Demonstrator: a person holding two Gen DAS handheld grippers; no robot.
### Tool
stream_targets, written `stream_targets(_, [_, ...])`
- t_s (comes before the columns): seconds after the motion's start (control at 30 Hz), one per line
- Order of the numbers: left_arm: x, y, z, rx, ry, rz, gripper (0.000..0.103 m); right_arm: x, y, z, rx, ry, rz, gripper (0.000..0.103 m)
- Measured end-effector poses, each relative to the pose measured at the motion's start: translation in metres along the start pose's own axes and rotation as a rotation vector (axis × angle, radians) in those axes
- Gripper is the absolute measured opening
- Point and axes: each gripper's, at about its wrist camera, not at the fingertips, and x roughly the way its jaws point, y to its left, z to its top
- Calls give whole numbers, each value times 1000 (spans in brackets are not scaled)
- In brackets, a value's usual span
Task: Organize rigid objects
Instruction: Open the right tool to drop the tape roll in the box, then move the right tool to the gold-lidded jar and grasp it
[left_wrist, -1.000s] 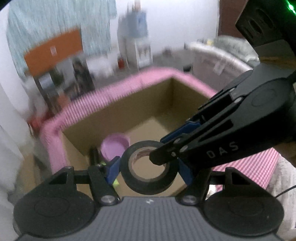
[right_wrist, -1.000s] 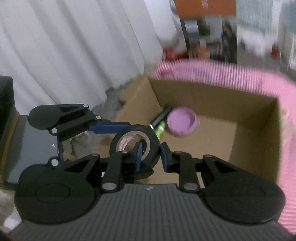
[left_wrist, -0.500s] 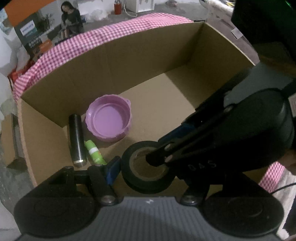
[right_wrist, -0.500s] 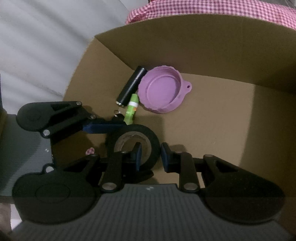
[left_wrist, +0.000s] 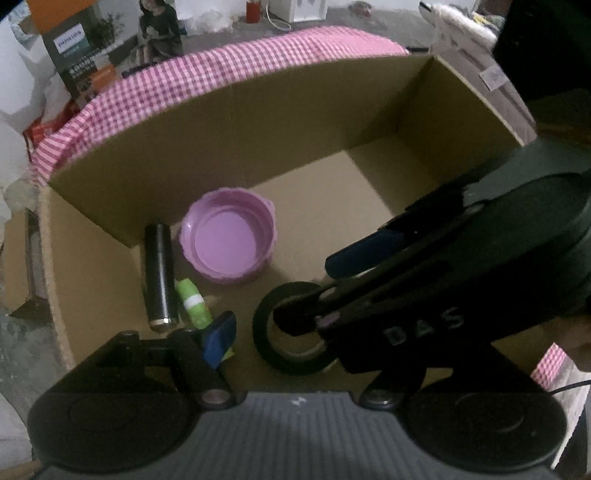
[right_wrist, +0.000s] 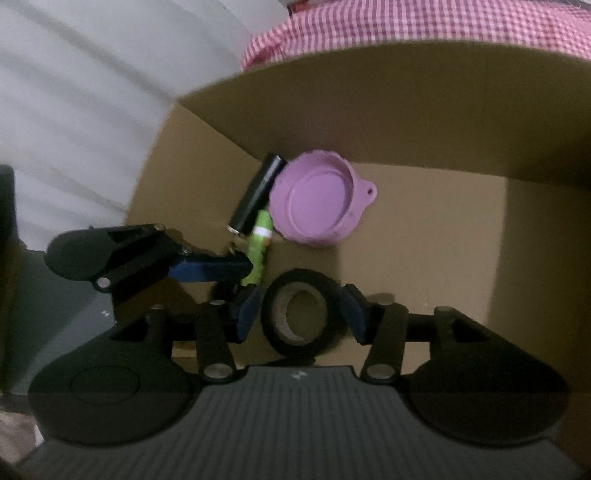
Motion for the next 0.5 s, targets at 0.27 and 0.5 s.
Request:
stream_targets(0.27, [-68,-10,-19,-29,-173,16,84,-90,23,-29,-46,-268,22,72])
stream_targets(0.5, [-144,-35,-67,10,-384,12,90,-186,57,-112,-191,-514,-41,101])
